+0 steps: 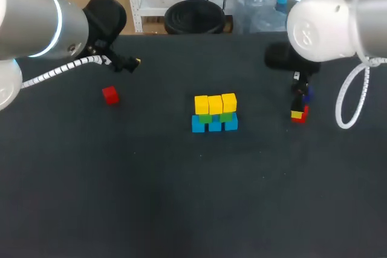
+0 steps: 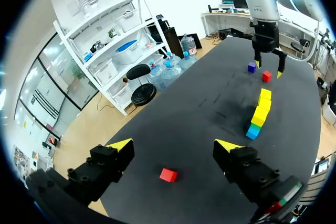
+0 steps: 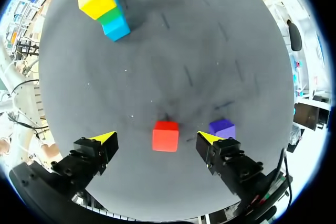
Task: Place the blue cubes, place green cubes on the blue cubes, place the yellow cubes on the green cubes, then place the red cubes on the yellow cubes, and place purple cube on the red cubes.
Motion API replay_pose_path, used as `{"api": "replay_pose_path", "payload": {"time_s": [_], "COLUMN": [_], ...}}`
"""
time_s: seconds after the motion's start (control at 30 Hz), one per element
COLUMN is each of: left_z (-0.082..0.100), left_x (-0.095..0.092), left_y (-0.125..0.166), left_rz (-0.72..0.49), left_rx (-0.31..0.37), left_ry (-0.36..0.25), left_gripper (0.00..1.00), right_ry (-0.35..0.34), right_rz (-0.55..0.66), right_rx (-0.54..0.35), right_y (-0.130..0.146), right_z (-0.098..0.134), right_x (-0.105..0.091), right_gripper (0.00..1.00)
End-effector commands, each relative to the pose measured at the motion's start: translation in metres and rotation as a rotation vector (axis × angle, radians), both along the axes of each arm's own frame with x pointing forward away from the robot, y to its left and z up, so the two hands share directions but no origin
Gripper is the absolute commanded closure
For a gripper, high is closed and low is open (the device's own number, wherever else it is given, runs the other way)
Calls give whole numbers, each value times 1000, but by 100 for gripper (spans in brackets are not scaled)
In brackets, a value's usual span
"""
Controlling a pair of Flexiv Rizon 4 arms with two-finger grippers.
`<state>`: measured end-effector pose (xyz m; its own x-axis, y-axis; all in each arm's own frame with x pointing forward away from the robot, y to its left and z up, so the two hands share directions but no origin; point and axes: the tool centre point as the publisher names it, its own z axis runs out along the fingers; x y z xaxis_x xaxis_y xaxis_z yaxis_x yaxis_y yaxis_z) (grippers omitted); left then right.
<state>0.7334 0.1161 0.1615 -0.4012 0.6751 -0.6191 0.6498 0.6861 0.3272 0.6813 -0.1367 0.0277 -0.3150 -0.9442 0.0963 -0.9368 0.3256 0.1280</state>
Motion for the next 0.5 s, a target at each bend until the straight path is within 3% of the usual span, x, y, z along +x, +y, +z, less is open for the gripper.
{"api": "replay_pose_path", "payload": {"time_s": [0.03,0.5], "left_z": [0,0], "left_x": [1,1], "left_y": [1,1], "left_rz": [-3,-3], "left_rx": [-2,-2], "left_ry": [1,1], "left_gripper": [0,0], "right_ry": [-14,-28], "right_rz": [-3,22], "right_rx": [6,3], "right_y": [-7,-8], "right_z": [-5,-17], "right_x": [-12,-12], "right_gripper": [5,33]}}
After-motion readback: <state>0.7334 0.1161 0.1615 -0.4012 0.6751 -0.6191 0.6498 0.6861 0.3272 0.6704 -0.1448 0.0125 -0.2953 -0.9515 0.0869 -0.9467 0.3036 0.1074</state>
